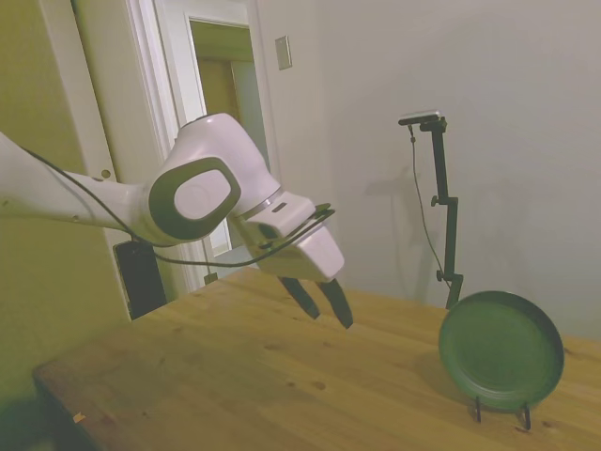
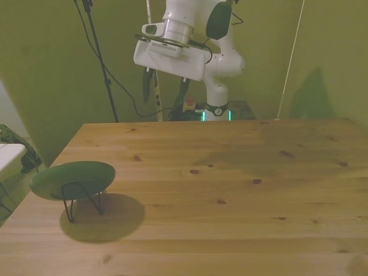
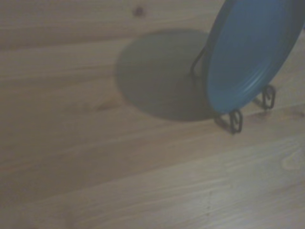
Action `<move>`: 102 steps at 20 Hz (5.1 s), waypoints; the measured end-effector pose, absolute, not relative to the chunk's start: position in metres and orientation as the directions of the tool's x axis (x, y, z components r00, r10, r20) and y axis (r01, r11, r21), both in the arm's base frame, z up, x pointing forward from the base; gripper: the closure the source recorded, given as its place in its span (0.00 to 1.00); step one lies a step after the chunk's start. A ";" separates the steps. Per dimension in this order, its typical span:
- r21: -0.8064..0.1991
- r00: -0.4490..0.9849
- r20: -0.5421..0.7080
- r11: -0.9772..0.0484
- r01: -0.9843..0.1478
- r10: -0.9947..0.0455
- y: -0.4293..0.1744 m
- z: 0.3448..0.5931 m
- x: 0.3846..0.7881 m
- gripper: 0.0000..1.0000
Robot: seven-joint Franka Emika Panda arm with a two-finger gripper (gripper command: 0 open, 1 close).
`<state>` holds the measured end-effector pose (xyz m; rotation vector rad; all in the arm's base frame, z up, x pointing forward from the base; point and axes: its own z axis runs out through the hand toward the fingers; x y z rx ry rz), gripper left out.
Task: Unload the plate
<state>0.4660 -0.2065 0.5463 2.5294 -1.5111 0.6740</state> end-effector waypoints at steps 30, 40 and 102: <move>-0.342 0.443 0.483 -0.628 -0.699 -0.755 -0.339 0.506 0.559 0.00; -0.397 0.419 0.491 -0.625 -0.672 -0.764 -0.359 0.490 0.543 0.00; -0.497 0.545 0.358 -0.649 -0.577 -0.758 -0.379 0.438 0.586 1.00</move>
